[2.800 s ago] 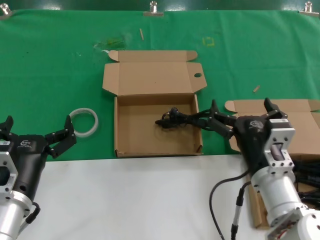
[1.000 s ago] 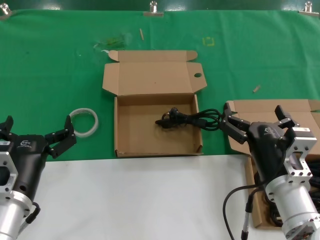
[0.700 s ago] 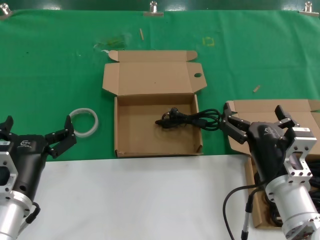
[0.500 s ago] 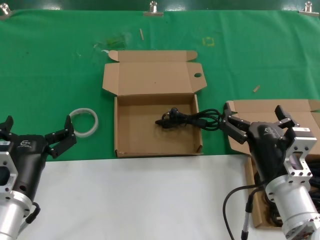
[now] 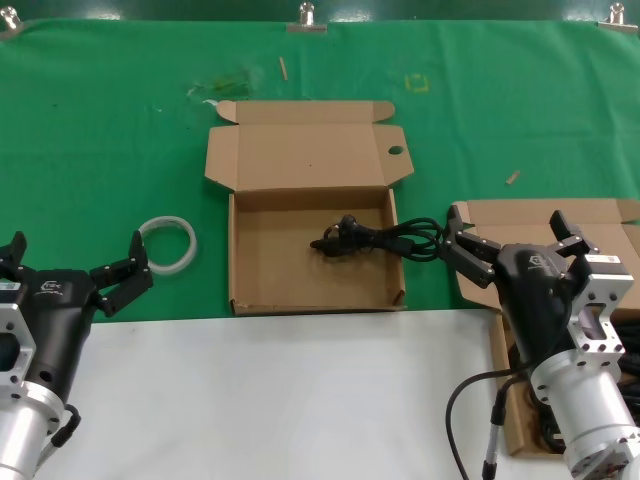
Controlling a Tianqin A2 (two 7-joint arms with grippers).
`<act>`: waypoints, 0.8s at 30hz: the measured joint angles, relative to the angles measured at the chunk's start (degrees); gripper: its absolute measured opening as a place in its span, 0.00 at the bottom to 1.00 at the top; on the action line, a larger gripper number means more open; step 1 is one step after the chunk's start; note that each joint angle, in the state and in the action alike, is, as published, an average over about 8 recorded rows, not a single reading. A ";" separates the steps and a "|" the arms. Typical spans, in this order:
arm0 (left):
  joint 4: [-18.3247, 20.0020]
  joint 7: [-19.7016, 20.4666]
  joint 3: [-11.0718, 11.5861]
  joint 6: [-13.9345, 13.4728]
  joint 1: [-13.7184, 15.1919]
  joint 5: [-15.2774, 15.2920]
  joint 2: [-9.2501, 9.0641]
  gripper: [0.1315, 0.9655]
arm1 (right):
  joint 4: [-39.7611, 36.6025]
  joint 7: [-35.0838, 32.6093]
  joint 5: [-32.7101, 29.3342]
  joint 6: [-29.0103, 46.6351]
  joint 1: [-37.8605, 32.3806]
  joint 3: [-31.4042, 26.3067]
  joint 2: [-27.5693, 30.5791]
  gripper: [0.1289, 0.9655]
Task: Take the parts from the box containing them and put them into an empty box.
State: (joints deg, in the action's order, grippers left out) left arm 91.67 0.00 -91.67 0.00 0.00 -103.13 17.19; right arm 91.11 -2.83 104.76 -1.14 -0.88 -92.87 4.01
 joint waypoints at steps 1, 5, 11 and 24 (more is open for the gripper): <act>0.00 0.00 0.00 0.00 0.00 0.00 0.00 1.00 | 0.00 0.00 0.00 0.00 0.00 0.00 0.00 1.00; 0.00 0.00 0.00 0.00 0.00 0.00 0.00 1.00 | 0.00 0.00 0.00 0.00 0.00 0.00 0.00 1.00; 0.00 0.00 0.00 0.00 0.00 0.00 0.00 1.00 | 0.00 0.00 0.00 0.00 0.00 0.00 0.00 1.00; 0.00 0.00 0.00 0.00 0.00 0.00 0.00 1.00 | 0.00 0.00 0.00 0.00 0.00 0.00 0.00 1.00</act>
State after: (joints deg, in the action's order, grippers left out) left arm 91.67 0.00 -91.67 0.00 0.00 -103.13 17.19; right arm 91.11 -2.83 104.76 -1.14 -0.88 -92.87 4.01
